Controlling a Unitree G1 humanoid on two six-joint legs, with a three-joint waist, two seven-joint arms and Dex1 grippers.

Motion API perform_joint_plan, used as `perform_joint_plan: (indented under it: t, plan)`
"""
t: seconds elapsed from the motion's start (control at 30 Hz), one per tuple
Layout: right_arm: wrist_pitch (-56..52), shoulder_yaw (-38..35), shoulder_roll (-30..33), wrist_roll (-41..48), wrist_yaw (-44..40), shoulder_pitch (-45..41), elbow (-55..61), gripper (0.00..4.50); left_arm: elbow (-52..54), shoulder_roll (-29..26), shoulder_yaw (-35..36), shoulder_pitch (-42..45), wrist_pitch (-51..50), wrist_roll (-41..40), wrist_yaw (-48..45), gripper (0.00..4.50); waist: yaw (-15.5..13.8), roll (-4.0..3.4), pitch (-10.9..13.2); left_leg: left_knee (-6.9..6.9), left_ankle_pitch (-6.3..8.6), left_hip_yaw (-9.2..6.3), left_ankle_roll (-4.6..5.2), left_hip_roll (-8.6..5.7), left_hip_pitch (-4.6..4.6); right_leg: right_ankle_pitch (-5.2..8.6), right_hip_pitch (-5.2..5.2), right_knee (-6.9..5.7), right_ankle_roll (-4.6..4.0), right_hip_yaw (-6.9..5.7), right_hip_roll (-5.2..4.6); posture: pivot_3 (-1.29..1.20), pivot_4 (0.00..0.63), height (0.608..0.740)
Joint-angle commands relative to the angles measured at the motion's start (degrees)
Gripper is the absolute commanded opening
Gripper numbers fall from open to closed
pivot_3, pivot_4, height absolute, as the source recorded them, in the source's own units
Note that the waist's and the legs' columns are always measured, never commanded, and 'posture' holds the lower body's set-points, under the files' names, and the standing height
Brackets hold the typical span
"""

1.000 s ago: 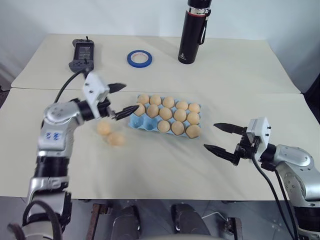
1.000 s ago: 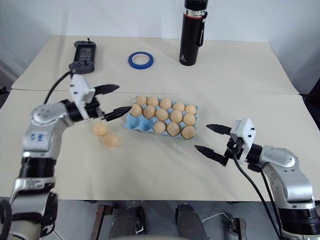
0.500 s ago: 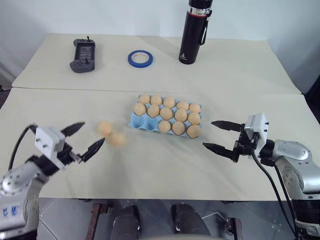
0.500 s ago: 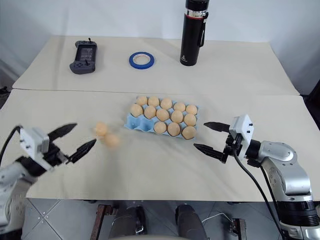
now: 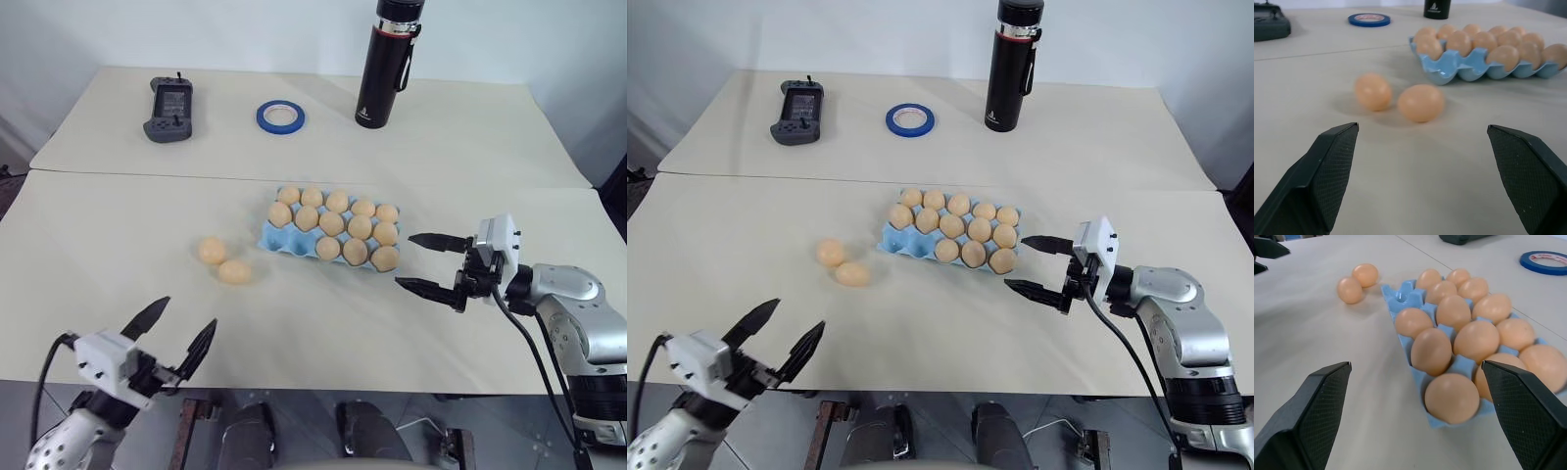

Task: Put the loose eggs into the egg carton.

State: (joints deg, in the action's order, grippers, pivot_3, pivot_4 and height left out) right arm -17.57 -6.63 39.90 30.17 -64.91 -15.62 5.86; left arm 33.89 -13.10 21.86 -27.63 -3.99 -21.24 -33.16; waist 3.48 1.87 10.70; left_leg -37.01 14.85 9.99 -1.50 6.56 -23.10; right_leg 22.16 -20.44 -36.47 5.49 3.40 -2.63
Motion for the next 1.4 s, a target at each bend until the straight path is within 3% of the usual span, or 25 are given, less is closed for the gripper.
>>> perform_joint_plan:
  t: [0.03,0.1,0.17,0.33,0.7,0.8,0.97,1.27,1.4]
  plan:
    - [0.5,0.3,0.2,-0.2,-0.5,-1.6,-0.5,4.5,-0.2,2.2,-5.8,5.2,0.2,6.6,7.4,4.49,-0.1,-0.02,0.0,0.0,0.0,0.01,0.01,-0.03,0.0,-0.03,0.03,0.04,0.05,0.0,-0.01,0.0,0.15,0.74]
    - [0.7,0.5,0.2,-0.5,-0.5,-2.0,-0.9,4.5,-1.2,3.6,-8.9,8.4,0.1,8.7,10.0,4.49,-0.1,-0.02,0.0,-0.03,-0.18,0.03,0.31,-0.04,-0.01,-0.13,0.04,0.06,0.25,0.02,-0.01,0.0,0.15,0.74]
    - [0.8,0.6,0.1,-0.6,-0.5,-2.1,-1.0,4.5,-2.9,4.2,-11.0,11.3,0.5,10.7,11.7,4.49,-0.1,-0.03,0.0,-0.04,-0.18,0.05,0.28,-0.04,-0.04,-0.57,0.03,0.1,1.06,0.02,0.0,0.0,0.15,0.74]
    - [0.9,0.4,0.2,-0.6,0.0,-1.1,-0.1,4.5,-11.2,4.7,-15.7,20.3,1.2,16.0,16.0,4.49,-0.3,-0.14,-0.1,0.02,-0.23,0.04,-0.03,0.1,-0.06,-0.59,-0.08,0.16,1.12,0.01,0.17,0.0,0.15,0.74]
    - [0.6,-0.7,0.9,-0.3,1.5,1.4,1.9,4.5,-16.5,3.8,-18.0,24.3,-2.0,17.0,18.0,4.49,-0.4,-0.16,-0.1,-0.01,-0.13,0.14,-0.17,0.16,-0.08,-0.6,-0.17,0.15,1.21,0.01,0.21,0.0,0.15,0.74]
    - [0.7,-0.9,1.0,-0.5,1.9,1.7,2.0,4.5,-16.3,3.0,-18.3,23.7,-4.0,15.7,16.8,3.88,-0.3,-0.16,-0.1,-0.03,-0.13,0.15,-0.17,0.15,-0.08,-0.6,-0.15,0.15,1.21,0.02,0.2,0.0,0.15,0.74]
    - [0.7,-1.2,1.3,-0.7,2.3,2.3,2.4,4.5,-14.6,2.4,-18.5,22.7,-6.0,14.5,15.8,2.38,-0.4,-0.17,-0.1,-0.02,-0.14,0.14,-0.17,0.16,-0.06,-0.6,-0.14,0.11,1.21,0.01,0.19,0.0,0.15,0.74]
    - [0.8,-1.4,1.4,-0.8,2.7,2.8,2.6,4.5,-7.7,2.3,-20.3,21.0,-3.7,12.2,13.8,2.13,-0.4,-0.17,-0.1,-0.01,-0.14,0.14,-0.17,0.15,-0.06,-0.6,-0.14,0.11,1.21,0.01,0.18,0.0,0.15,0.74]
    - [0.8,-1.4,1.3,-0.9,2.6,2.4,2.2,4.5,-3.0,3.4,-21.9,25.2,-9.5,8.8,14.4,2.13,-0.5,-0.17,-0.1,-0.02,-0.14,0.15,-0.16,0.14,-0.06,-0.6,-0.11,0.11,1.21,0.02,0.17,0.0,0.15,0.74]
